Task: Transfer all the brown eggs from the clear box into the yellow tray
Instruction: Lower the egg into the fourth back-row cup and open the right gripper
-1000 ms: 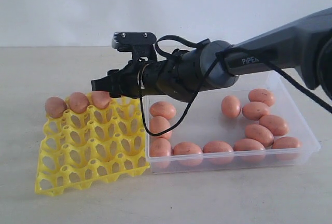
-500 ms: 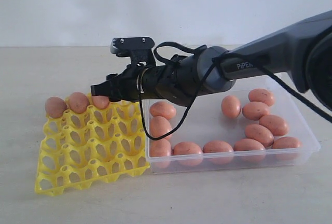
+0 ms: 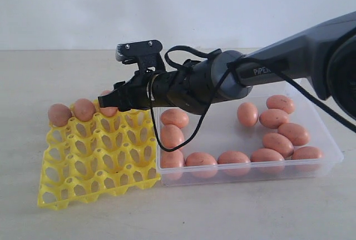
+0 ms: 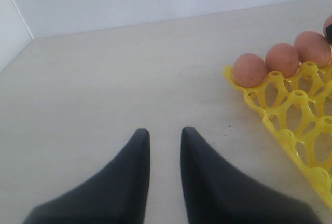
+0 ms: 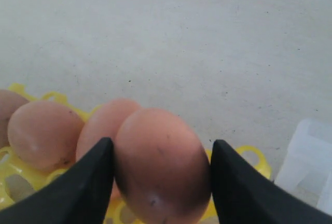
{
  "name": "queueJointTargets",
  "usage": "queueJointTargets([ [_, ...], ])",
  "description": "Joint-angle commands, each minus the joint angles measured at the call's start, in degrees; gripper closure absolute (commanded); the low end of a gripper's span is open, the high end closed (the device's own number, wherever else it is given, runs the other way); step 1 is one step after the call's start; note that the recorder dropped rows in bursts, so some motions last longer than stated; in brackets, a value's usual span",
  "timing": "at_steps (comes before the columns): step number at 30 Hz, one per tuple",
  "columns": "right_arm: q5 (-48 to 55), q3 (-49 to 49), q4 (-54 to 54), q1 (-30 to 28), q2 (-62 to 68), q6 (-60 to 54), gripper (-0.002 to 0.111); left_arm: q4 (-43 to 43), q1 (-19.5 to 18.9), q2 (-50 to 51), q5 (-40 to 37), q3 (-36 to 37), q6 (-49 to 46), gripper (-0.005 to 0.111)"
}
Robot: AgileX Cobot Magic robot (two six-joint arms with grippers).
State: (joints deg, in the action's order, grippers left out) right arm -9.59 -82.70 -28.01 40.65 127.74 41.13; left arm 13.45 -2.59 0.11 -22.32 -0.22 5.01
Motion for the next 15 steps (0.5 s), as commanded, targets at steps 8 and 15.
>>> queueJointTargets([
  [8,1.0,-0.1,0.0,-0.1,0.3,-0.3,0.051,-0.1,-0.1,-0.1,0.4,0.2,0.1,0.085],
  [15,1.0,-0.1,0.3,-0.1,0.1,-0.3,0.051,-0.1,-0.1,-0.1,0.4,0.2,0.1,0.085],
])
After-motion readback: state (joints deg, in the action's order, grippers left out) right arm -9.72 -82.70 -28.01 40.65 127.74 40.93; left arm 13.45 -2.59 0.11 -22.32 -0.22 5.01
